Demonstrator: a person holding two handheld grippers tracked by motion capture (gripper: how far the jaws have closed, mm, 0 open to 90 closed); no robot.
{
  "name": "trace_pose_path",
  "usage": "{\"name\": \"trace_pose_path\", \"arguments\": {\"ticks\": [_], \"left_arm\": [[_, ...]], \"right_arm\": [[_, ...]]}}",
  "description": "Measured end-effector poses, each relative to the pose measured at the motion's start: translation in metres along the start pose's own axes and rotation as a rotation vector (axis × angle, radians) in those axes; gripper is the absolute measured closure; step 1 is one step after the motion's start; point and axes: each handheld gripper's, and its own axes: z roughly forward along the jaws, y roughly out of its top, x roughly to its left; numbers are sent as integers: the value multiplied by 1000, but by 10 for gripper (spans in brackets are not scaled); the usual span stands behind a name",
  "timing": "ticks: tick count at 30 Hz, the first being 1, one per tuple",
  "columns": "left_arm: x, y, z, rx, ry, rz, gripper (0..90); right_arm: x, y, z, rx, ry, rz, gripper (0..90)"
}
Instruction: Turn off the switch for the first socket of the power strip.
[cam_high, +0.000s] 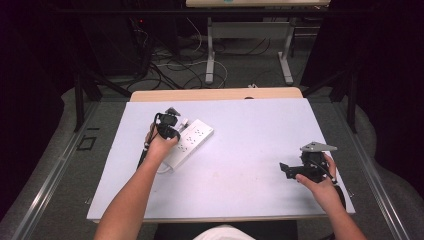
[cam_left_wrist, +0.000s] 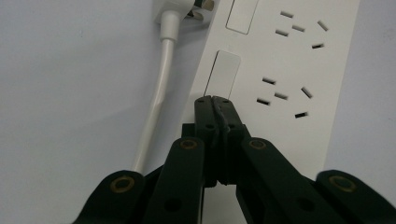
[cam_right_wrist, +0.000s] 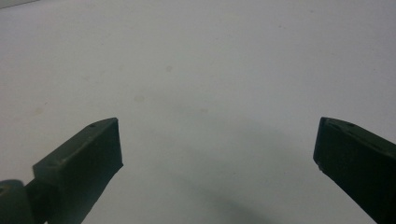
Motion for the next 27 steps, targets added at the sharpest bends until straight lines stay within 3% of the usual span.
{"name": "trace_pose_path", "arguments": {"ticks": [10,27], "left_arm": [[0,0,1,-13,5,-17,900],[0,0,-3,-53,20,-7,884]], "right_arm": [[-1,0,0,-2,1,1,7],[-1,0,0,-2,1,0,7]]}}
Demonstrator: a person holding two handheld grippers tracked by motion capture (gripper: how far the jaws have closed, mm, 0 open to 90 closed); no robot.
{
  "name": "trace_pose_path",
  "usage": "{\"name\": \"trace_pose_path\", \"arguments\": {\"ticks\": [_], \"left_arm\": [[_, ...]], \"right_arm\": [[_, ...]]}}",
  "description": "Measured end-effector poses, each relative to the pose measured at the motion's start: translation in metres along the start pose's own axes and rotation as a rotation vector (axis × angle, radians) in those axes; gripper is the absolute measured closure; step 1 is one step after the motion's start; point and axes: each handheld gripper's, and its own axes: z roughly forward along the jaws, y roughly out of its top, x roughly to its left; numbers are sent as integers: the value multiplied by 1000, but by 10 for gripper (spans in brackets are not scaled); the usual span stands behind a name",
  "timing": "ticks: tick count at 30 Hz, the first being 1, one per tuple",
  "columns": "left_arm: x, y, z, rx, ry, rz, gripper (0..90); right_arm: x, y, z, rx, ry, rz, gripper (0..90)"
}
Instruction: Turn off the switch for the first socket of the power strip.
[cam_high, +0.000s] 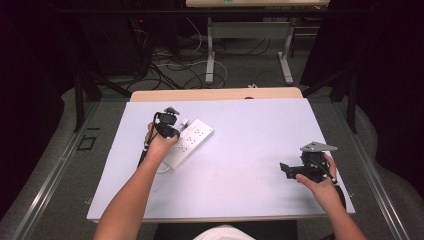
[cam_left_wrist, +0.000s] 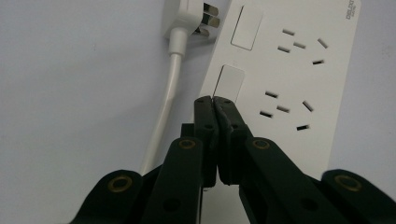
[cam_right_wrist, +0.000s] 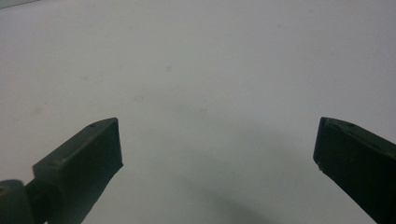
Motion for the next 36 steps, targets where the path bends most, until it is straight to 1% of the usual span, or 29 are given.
{"name": "trace_pose_path", "arguments": {"ticks": [7,15,18,20,21,23,24,25,27,28,29,30,32,33,34,35,36], "left_arm": [[0,0,-3,-20,5,0,866],[0,0,-6,-44,0,5,839],[1,0,-7,-49,1,2,831],[0,-1,-8,-55,-2,-16,827],[2,-1,-9,-57,-3,2,824],[2,-1,-10,-61,-4,2,820],[2,-1,-10,-71,-8,0,816],[2,-1,-12,-69,-7,0,813],[2,-1,-13,-69,-14,4,804],[2,-1,-14,-78,-14,7,799],[2,-1,-15,-74,-16,6,794],[1,-2,-16,-83,-17,-1,784],[1,-2,-17,-89,-23,4,769],[1,-3,-18,-92,-26,0,759],[1,-3,-19,-92,-27,12,752],[1,-3,-19,-99,-34,14,744],[0,-3,-21,-95,-36,15,735]], "right_arm": [[0,0,0,2,-2,-1,7],[0,0,0,4,1,-3,7],[0,0,0,4,1,-2,7],[0,0,0,4,2,-2,7],[0,0,0,4,2,-2,7],[0,0,1,4,3,-2,7],[1,0,1,3,2,2,7],[1,0,1,4,2,2,7],[1,0,1,5,8,8,7],[1,0,1,5,10,7,7],[1,0,1,5,10,6,7],[1,0,1,5,10,6,7],[2,0,2,5,9,5,7],[2,0,2,5,9,5,7],[2,0,2,5,11,5,7],[2,0,2,5,11,6,7],[2,0,2,5,10,6,7]]}}
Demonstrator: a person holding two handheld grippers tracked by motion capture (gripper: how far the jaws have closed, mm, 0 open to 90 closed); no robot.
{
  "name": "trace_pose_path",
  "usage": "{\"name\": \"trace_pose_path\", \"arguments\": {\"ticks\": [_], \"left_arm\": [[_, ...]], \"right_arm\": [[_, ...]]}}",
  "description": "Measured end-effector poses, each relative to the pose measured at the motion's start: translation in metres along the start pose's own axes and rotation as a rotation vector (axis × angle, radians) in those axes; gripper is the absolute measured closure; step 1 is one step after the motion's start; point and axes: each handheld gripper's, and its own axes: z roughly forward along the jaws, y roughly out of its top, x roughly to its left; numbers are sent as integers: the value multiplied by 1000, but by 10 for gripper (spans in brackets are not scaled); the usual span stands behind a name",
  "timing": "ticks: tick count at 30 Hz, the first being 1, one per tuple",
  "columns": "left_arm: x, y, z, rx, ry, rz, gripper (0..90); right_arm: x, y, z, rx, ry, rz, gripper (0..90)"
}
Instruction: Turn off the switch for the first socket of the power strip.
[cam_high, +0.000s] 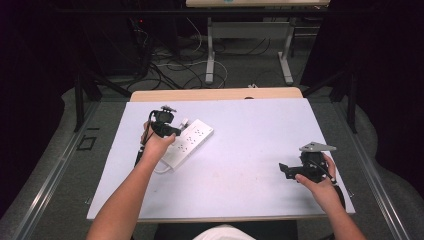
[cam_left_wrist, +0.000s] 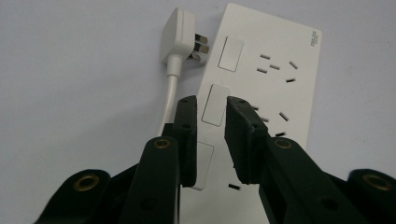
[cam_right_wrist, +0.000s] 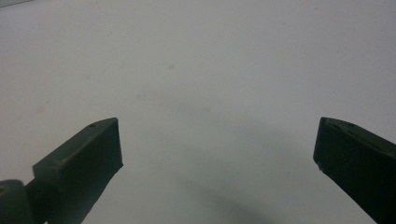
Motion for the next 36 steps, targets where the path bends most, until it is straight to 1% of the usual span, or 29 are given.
{"name": "trace_pose_path", "arguments": {"ticks": [5,6,12,13,14,15,16,17,19,22,25,33,34,35,36], "left_arm": [[-4,-1,-3,-17,-12,-5,709],[-4,0,-4,-16,-18,9,702],[-7,-1,-6,-27,-24,13,671],[-8,-1,-6,-27,-30,21,664],[-9,-2,-7,-28,-30,17,654],[-9,-2,-7,-38,-29,24,644],[-10,-2,-9,-36,-32,34,634],[-11,-2,-9,-42,-34,30,627],[-12,-2,-10,-52,-41,47,620],[-16,-3,-12,-56,-47,49,601],[-19,-4,-13,-60,-51,63,584],[-26,-6,-17,-83,-58,110,510],[-27,-7,-18,-93,-59,107,501],[-27,-7,-18,-100,-58,116,490],[-27,-7,-19,-98,-59,113,480]], "right_arm": [[0,0,0,0,-6,-2,7],[0,0,0,0,-5,-3,7],[0,0,0,2,-6,-10,7],[0,0,0,2,-6,-4,7],[0,0,0,1,-3,-1,7],[0,0,0,2,-3,-4,7],[0,0,0,1,-4,-2,7],[0,0,0,1,-4,-4,7],[0,0,0,2,-4,-8,7],[0,0,0,1,-2,-9,7],[0,0,0,1,-1,-8,7],[0,0,0,0,-4,-11,7],[0,0,0,0,1,-9,7],[0,0,0,0,1,-9,7],[0,0,0,1,2,-10,7]]}}
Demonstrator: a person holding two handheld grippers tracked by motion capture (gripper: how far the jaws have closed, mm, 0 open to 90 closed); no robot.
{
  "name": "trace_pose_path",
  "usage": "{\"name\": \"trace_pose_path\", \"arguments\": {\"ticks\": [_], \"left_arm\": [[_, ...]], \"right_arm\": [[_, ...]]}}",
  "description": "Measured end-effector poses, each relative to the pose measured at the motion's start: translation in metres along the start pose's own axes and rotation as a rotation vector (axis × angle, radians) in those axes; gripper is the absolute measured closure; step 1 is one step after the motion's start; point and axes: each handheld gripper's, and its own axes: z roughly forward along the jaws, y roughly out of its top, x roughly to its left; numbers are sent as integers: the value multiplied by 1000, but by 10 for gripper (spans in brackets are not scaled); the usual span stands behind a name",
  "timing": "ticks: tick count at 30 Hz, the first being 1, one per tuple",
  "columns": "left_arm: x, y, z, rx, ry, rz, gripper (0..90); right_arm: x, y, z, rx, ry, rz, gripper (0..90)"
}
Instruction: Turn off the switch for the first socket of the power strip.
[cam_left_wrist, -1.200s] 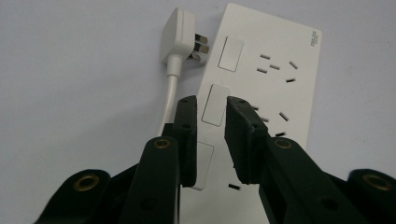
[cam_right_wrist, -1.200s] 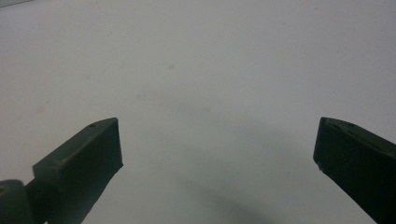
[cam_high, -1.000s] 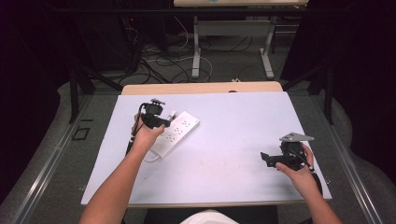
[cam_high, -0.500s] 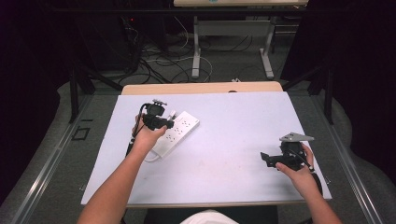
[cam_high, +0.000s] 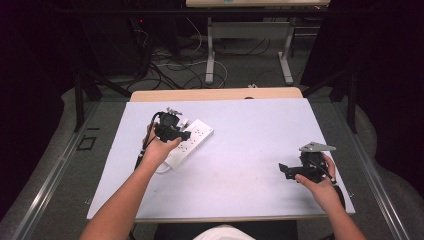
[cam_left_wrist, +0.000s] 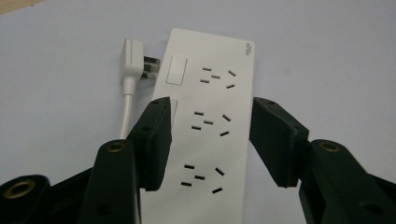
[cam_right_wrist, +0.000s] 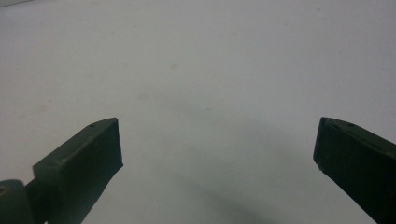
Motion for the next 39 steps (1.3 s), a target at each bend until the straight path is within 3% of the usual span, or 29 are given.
{"name": "trace_pose_path", "arguments": {"ticks": [7,17,29,39], "left_arm": [[-4,-2,-5,-6,-11,31,430],[-9,-9,-10,-33,-32,31,384],[-4,-18,-27,-91,-25,46,331],[3,-33,-47,-185,-42,-13,269]], "right_arm": [[0,0,0,-1,1,-2,7],[0,0,0,-1,3,-1,7],[-3,0,0,-8,8,7,7],[-2,0,0,-10,7,-2,7]]}}
